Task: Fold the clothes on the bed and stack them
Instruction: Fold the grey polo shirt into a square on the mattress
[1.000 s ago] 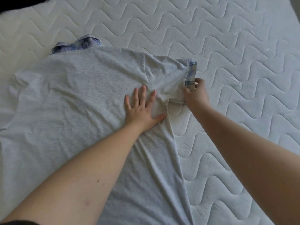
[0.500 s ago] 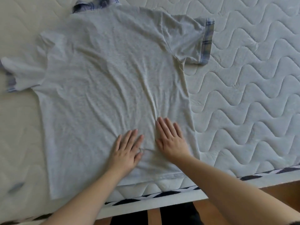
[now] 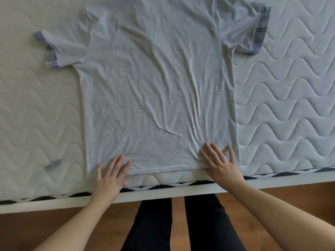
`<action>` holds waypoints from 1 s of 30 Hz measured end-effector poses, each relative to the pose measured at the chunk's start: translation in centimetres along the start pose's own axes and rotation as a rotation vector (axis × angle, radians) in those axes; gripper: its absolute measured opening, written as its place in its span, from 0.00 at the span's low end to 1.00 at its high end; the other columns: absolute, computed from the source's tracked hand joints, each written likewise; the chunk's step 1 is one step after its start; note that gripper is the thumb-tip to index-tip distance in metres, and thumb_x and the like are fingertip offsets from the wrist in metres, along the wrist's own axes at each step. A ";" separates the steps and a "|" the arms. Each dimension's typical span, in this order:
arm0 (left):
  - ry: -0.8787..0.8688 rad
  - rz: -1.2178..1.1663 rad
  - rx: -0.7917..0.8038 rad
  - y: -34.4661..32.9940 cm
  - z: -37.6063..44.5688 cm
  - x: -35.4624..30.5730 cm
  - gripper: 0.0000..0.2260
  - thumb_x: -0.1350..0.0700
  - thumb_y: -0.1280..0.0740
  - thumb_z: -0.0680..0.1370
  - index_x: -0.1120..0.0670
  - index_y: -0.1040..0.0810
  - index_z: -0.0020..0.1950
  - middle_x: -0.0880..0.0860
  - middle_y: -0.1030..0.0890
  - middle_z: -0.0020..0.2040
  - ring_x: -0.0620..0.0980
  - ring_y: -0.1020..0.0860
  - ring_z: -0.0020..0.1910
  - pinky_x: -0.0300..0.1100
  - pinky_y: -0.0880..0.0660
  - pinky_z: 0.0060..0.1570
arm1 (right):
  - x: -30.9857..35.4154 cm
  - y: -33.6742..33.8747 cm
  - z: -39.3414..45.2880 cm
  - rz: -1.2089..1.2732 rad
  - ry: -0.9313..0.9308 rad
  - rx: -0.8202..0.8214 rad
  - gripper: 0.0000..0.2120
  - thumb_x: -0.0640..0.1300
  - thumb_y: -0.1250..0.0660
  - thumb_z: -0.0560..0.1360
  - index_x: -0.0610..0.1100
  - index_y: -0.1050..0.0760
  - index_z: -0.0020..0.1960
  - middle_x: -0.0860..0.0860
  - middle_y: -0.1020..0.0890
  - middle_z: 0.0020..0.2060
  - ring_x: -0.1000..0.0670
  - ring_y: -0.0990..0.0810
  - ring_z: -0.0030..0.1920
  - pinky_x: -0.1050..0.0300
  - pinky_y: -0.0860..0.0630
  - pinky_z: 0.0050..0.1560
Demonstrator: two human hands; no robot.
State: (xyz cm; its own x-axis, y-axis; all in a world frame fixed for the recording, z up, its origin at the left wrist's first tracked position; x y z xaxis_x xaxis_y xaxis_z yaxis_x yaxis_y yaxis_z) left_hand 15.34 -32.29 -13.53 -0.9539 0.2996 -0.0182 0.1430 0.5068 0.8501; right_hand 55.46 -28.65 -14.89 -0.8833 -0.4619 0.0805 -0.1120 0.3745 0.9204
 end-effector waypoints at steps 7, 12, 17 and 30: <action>0.268 -0.136 0.070 1.3 -1.6 6.5 0.43 0.72 0.29 0.66 0.53 0.40 0.78 0.63 0.39 0.76 0.69 0.34 0.69 0.65 0.24 0.44 | -3.5 1.2 -1.2 0.012 -0.379 0.011 0.47 0.27 0.39 0.65 0.50 0.50 0.80 0.41 0.49 0.79 0.41 0.51 0.79 0.29 0.50 0.71; 0.255 -0.144 0.040 1.7 -1.5 7.4 0.39 0.77 0.31 0.66 0.64 0.38 0.76 0.65 0.37 0.76 0.67 0.30 0.68 0.58 0.20 0.46 | -4.4 1.5 -1.5 0.048 -0.287 -0.036 0.46 0.24 0.36 0.65 0.44 0.47 0.78 0.34 0.43 0.76 0.35 0.43 0.76 0.38 0.34 0.68; 0.271 -0.112 0.052 0.8 -4.3 6.2 0.39 0.76 0.32 0.68 0.64 0.41 0.77 0.63 0.41 0.78 0.62 0.35 0.74 0.59 0.24 0.56 | -3.6 1.4 -3.8 0.028 -0.265 0.026 0.46 0.25 0.32 0.63 0.39 0.44 0.78 0.34 0.40 0.75 0.35 0.40 0.75 0.40 0.32 0.68; 0.201 -0.056 -0.210 5.0 -0.4 4.6 0.24 0.73 0.28 0.63 0.60 0.20 0.57 0.60 0.25 0.60 0.62 0.28 0.60 0.60 0.30 0.53 | -5.3 4.8 -2.0 0.159 -0.316 -0.102 0.18 0.49 0.46 0.75 0.43 0.22 0.55 0.46 0.21 0.49 0.40 0.22 0.51 0.43 0.29 0.55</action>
State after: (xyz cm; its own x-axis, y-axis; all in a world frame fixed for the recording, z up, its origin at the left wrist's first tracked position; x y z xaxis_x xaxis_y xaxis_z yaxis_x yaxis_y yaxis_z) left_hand 11.55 -28.72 -9.11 -0.9949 0.0989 0.0191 0.0512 0.3337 0.9413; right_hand 60.54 -26.04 -10.08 -0.9849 -0.1270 0.1177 0.0696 0.3321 0.9407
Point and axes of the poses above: each hand's wrist, its own z-axis towards the middle knuckle, its own y-axis out of the back of the hand, x = y × z, the point moved 6 cm from there along z, towards the middle knuckle
